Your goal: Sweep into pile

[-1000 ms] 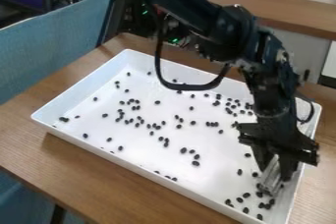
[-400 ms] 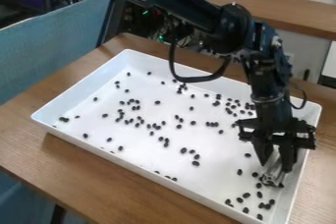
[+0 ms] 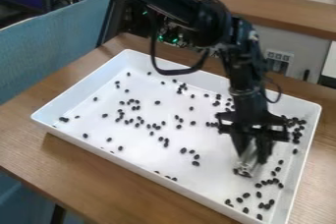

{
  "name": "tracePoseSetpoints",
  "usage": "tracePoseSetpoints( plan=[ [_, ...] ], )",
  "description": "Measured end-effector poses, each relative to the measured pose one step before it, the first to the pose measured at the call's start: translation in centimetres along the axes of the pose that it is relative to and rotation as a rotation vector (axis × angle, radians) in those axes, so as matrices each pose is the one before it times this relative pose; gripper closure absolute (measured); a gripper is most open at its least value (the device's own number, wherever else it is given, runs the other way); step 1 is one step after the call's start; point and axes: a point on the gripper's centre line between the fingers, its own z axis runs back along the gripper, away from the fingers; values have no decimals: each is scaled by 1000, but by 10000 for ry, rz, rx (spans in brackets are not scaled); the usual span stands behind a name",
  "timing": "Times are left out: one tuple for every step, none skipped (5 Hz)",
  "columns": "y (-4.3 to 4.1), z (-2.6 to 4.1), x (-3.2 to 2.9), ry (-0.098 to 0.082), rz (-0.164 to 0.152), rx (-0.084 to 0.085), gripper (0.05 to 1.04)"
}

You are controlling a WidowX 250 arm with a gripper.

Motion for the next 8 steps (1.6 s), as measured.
tracePoseSetpoints(
  plan=[
    [4799, 1002, -1644, 396, 741, 581, 703],
    [4381, 686, -961, 221, 515, 103, 703],
    [4873, 597, -930, -15, 787, 146, 703],
    [5711, 859, -961, -223, 741, 495, 703],
    [4332, 530, -1062, -240, 590, 488, 703],
    [672, 389, -250, -99, 213, 5, 703],
    [-796, 845, 41, -250, -219, -228, 703],
    [-4564, 899, 896, 21, -1308, -456, 703]
  ],
)
